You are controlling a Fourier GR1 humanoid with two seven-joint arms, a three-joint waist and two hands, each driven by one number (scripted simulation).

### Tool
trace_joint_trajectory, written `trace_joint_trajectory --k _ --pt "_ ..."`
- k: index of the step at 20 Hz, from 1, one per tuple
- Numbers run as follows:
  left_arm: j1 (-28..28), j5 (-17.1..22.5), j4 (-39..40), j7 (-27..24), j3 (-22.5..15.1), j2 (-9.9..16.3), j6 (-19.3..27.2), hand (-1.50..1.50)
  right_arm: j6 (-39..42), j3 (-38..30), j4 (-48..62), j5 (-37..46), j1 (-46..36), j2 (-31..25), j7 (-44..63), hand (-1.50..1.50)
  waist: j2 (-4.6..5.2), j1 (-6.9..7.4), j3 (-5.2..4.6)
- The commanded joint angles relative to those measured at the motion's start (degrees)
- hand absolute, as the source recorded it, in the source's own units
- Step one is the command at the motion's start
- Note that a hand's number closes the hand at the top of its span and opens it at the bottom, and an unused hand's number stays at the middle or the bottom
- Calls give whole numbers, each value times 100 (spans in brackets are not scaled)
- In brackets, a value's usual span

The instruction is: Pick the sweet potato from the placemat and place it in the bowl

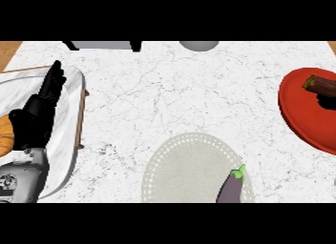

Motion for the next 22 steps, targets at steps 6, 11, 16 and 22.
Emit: trace_joint_trajectory --k 6,11,16,22 --pt "-152 69 307 -250 79 -17 -103 0 666 -672 2368 -856 -968 -69 -1392 -150 73 106 13" --pt "-191 -300 68 -16 -242 -268 175 0 1071 -1081 2908 -1283 -1184 -332 -2457 -150 46 62 15" --pt "-355 42 207 96 212 13 -84 0 1208 -1494 3245 -1664 -1330 -679 -2832 -150 19 -17 3" --pt "7 20 176 -178 258 29 -131 0 2287 -1836 3523 -2158 -994 -1271 -2915 -150 -13 -81 -3"
